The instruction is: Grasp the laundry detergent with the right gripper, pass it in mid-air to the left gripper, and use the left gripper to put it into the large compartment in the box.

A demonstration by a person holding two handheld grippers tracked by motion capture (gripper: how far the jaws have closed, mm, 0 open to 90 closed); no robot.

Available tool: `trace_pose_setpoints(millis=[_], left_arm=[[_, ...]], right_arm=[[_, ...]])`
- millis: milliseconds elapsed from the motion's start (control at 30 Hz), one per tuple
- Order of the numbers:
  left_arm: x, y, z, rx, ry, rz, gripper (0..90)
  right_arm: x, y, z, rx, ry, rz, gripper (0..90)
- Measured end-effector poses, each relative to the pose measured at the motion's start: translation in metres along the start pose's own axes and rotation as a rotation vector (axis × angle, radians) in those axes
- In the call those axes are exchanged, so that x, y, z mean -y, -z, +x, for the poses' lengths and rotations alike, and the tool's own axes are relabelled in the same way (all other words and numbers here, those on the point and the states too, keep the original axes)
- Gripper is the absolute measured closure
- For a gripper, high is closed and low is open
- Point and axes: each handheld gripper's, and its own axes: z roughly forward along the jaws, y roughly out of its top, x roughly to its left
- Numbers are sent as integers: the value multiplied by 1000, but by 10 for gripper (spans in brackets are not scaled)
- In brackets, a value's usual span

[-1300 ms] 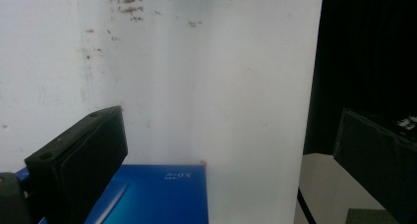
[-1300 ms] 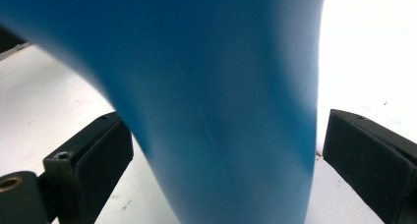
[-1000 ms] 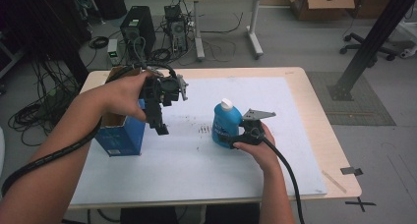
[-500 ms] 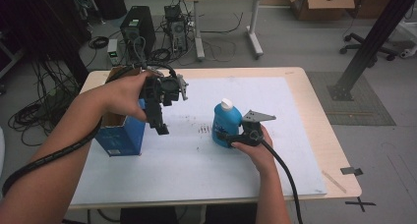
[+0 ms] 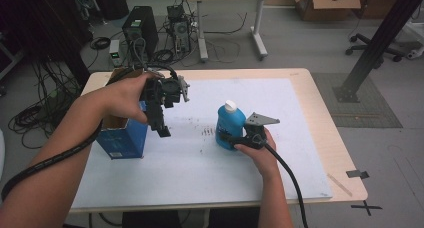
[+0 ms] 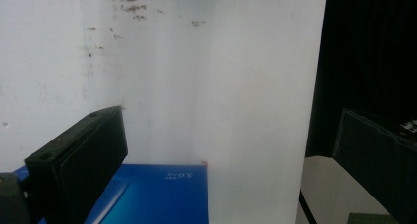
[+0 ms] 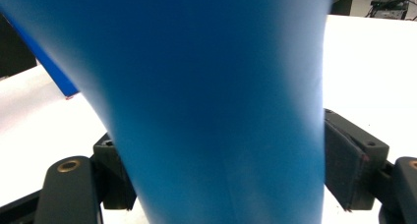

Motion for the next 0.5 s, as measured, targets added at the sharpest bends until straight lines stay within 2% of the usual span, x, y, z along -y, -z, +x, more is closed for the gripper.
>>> trace_pose_setpoints(millis=[200, 500], left_arm=[[2, -2, 0, 3, 1, 0, 2], [1, -2, 0, 2, -2, 5, 2]], right_arm=[[2, -1, 0, 0, 6, -2, 250], [3, 0, 1, -5, 32, -17, 361]])
